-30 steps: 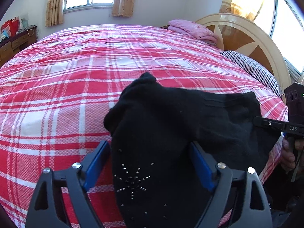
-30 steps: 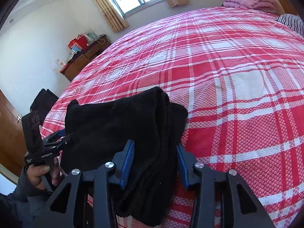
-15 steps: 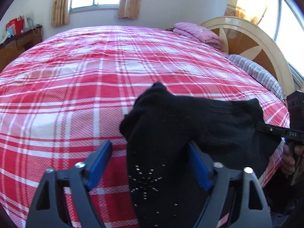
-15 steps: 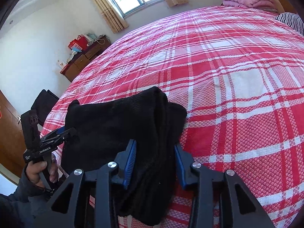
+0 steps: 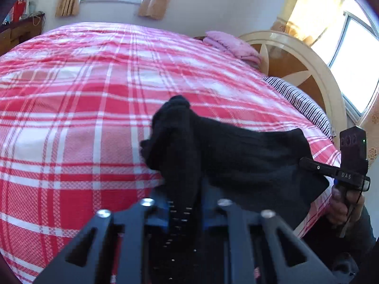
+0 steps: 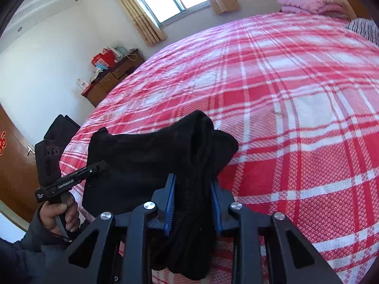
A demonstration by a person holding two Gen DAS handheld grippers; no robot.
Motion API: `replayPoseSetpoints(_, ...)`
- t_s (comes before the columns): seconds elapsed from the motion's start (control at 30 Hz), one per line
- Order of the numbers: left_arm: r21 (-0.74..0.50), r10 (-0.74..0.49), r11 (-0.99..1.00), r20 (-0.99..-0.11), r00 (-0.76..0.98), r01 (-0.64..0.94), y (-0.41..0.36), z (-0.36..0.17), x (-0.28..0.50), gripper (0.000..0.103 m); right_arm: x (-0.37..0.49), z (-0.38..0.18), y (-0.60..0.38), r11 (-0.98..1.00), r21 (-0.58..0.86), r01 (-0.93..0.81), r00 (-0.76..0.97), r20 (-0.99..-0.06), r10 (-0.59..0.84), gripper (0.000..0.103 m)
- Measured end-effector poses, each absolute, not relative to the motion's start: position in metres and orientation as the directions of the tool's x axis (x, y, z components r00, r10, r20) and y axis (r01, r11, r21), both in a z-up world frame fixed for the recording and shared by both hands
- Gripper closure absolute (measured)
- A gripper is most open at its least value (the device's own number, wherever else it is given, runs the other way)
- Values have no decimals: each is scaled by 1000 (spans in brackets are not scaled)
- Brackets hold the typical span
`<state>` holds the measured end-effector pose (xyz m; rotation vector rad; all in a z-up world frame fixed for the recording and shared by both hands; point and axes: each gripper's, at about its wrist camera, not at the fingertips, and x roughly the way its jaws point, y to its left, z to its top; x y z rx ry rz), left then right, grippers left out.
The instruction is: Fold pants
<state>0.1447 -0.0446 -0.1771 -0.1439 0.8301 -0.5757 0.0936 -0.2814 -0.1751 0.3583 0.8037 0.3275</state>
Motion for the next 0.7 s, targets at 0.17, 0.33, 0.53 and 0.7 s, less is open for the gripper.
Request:
replayPoseSetpoints(0.17, -405, -573, 818, -630, 524, 408, -36, -168, 147, 90, 90, -160, -274, 890, 415, -190, 664, -614, 428, 77)
replayPoseSetpoints(0.33, -405, -577, 817, -601, 554, 411, -32, -152, 146, 91, 97, -148, -268, 890, 404, -211, 668, -605, 433, 77)
replayPoseSetpoints(0.53, -336, -514, 858, -589, 624, 389, -24, -128, 154, 91, 128, -127, -255, 885, 393, -250, 672, -587, 451, 77)
replayPoseSetpoints(0.7, -257, -436, 899, -603, 668, 355, -15, -116, 168, 91, 159, -112, -235, 883, 371, -288, 662, -589, 464, 77)
